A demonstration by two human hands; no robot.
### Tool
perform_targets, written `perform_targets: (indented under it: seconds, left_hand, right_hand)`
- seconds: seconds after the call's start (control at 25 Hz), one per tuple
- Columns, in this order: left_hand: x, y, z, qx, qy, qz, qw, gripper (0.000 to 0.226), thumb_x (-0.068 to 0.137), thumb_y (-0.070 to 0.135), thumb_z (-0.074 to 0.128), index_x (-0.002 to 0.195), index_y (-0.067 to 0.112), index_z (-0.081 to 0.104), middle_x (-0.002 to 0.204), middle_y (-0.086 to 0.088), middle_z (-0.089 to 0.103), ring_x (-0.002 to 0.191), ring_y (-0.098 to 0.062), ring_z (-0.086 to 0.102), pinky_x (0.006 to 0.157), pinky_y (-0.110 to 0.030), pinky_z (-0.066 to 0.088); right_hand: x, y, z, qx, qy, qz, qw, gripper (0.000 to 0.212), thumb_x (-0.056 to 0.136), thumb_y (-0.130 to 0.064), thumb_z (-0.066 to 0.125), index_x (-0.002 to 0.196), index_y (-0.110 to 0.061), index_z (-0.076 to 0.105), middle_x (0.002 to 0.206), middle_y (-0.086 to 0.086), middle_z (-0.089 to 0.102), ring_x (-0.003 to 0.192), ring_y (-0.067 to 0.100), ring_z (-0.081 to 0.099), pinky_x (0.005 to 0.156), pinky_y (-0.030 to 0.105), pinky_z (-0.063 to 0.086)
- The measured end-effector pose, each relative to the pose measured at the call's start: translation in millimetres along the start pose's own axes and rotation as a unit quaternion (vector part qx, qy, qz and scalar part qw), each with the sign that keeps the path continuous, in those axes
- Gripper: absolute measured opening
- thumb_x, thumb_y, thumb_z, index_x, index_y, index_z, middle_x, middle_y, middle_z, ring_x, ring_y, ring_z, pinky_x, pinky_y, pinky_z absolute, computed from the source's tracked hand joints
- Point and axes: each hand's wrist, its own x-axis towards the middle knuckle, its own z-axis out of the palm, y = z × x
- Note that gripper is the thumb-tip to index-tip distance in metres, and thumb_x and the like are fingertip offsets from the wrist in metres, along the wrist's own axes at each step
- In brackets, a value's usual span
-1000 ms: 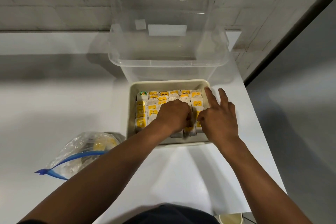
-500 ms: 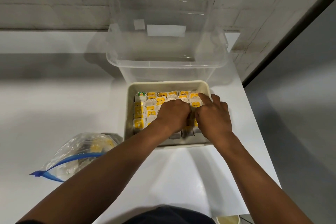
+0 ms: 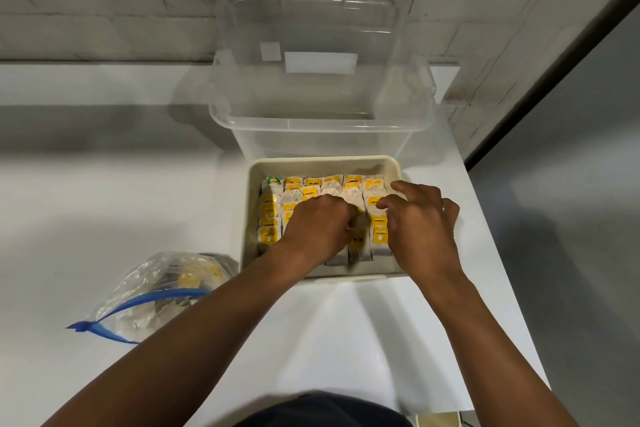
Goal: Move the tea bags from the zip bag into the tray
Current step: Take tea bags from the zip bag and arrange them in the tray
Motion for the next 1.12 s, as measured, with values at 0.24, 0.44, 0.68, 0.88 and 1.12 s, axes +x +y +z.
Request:
perform_targets:
  seconds: [0.24,0.44,0.68,0.88,1.12]
  left_hand:
    - [-12.1,9.2,-6.0,-0.012,-0.173,0.064,0.983,0.023,0.093,0.028,0.059,0.11,0.033,0.073,0.105,-0.005,0.064,0.097,-0.025,0.06,0.066,-0.028,0.04]
    - [-8.4,11.8,-1.3,-0.008,-0.189,0.032,0.981,0.025,0.094,0.026,0.059,0.115,0.028,0.071,0.112,-0.008,0.062,0.1,-0.029,0.062,0.077,-0.034,0.05]
    - [-8.4,15.3,-8.3,-0.002,-0.177,0.041,0.983,0.023,0.096,0.024,0.056,0.115,0.02,0.069,0.11,-0.012,0.059,0.099,-0.031,0.06,0.069,-0.03,0.04]
    - [-19.7,-1.3,-30.4,-0.067,-0.167,0.05,0.982,0.023,0.092,0.024,0.059,0.107,0.032,0.075,0.104,0.0,0.069,0.099,-0.02,0.061,0.077,-0.031,0.051]
    - [-51.6,-45.0,-46.2,-0.046,-0.201,0.012,0.978,0.028,0.097,0.024,0.051,0.113,0.03,0.073,0.113,0.01,0.072,0.108,-0.013,0.061,0.092,-0.027,0.047]
  right_hand:
    - [-19.9,-3.6,-11.8,0.062,0.041,0.017,0.997,0.033,0.074,-0.002,0.074,0.093,-0.029,0.077,0.118,-0.004,0.067,0.105,0.029,0.059,0.082,0.037,0.038]
    - [-23.9,-0.5,-10.3,0.068,0.015,0.032,0.997,0.03,0.079,-0.005,0.073,0.095,-0.031,0.076,0.117,-0.005,0.067,0.104,0.027,0.058,0.081,0.036,0.038]
    - [-24.2,0.2,-11.5,0.071,0.019,0.029,0.997,0.029,0.079,-0.008,0.072,0.094,-0.032,0.075,0.117,-0.006,0.066,0.107,0.026,0.057,0.082,0.035,0.037]
    - [-17.2,-12.4,-25.0,0.198,0.054,-0.058,0.977,0.026,0.082,0.001,0.064,0.092,-0.021,0.075,0.099,-0.003,0.069,0.089,0.019,0.061,0.079,0.03,0.05]
    - [-0.7,-31.1,-18.1,0.225,-0.321,-0.093,0.915,0.03,0.095,-0.015,0.051,0.096,-0.031,0.076,0.095,-0.016,0.071,0.096,0.008,0.062,0.083,0.03,0.053]
